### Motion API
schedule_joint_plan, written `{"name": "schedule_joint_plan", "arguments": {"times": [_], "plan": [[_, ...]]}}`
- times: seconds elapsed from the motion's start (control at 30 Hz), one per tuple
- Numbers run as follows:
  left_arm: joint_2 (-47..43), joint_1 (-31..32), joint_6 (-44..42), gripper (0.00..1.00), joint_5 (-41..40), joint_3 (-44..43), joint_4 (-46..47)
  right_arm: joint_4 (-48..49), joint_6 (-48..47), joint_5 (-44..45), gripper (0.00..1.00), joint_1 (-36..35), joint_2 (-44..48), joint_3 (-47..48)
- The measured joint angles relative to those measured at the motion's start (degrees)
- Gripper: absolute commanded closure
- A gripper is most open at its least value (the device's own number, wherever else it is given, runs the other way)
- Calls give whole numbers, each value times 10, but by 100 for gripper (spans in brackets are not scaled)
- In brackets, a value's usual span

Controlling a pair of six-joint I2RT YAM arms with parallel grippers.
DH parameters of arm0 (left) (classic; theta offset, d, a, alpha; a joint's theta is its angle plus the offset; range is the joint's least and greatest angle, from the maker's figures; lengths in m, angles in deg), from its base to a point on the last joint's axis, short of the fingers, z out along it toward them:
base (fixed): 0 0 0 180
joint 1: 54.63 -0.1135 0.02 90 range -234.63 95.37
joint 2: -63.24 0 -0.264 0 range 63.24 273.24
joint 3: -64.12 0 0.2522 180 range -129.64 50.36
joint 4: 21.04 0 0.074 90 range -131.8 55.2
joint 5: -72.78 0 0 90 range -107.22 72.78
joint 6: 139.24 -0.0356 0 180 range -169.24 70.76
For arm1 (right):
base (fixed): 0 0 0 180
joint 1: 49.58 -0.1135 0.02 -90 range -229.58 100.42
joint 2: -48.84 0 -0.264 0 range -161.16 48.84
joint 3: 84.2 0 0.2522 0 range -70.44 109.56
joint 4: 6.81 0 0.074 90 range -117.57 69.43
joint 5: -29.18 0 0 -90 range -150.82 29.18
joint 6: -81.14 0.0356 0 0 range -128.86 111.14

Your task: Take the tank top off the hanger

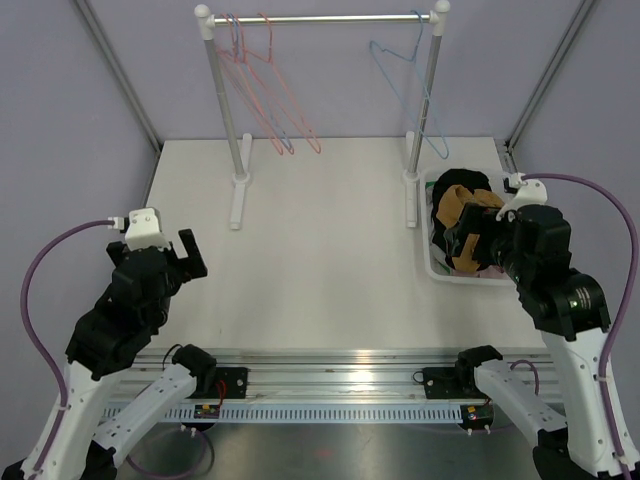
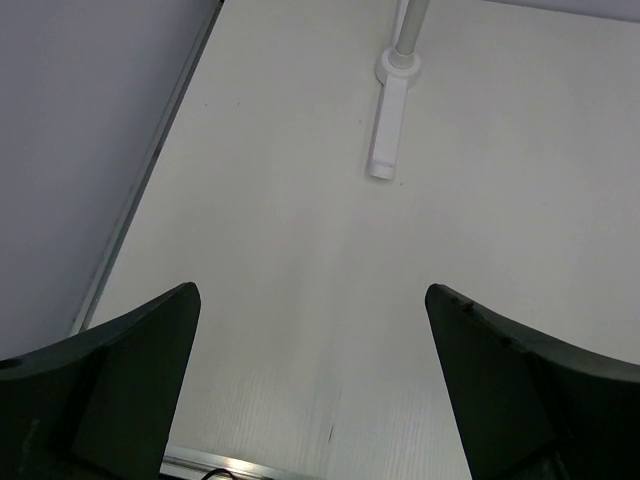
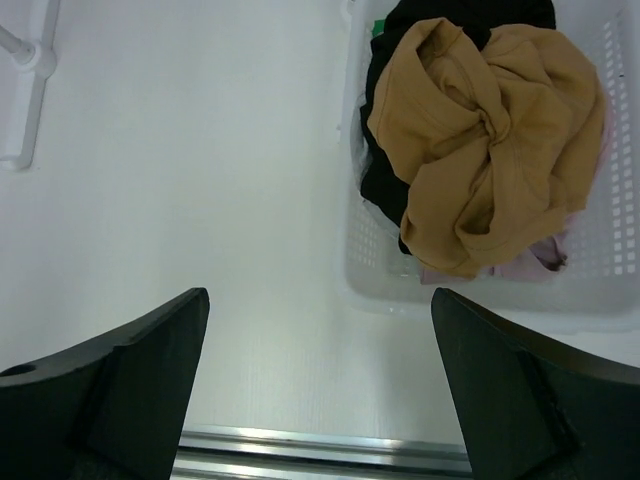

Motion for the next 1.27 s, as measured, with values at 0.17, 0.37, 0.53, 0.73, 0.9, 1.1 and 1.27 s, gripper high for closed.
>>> {"name": "schedule_joint_plan", "arguments": {"times": [0.17,0.37,0.53,0.73,0.9,1.1,1.27], "plan": [[7,0,-1,1,4,-32,-48,-75,-3,41,1,-11,38,2],[1,0,-1,1,7,-35,-81,-111,-9,58,1,-15,101,-4],[-17,0,0,1,22,-35,-91,-128,-15,65,0,-15,121,7],[-45,0,0,1,24,-32,-94,-127,-21,68,0,-21,120,6],[-64,0,0,1,24,-28,-93,-121,-23,75,1,-21,119,-5],[-80,0,0,1,24,-23,-89,-120,-23,78,0,-21,105,-14],[-81,0,0,1,24,-22,-85,-119,-23,80,0,-21,99,-14]]}}
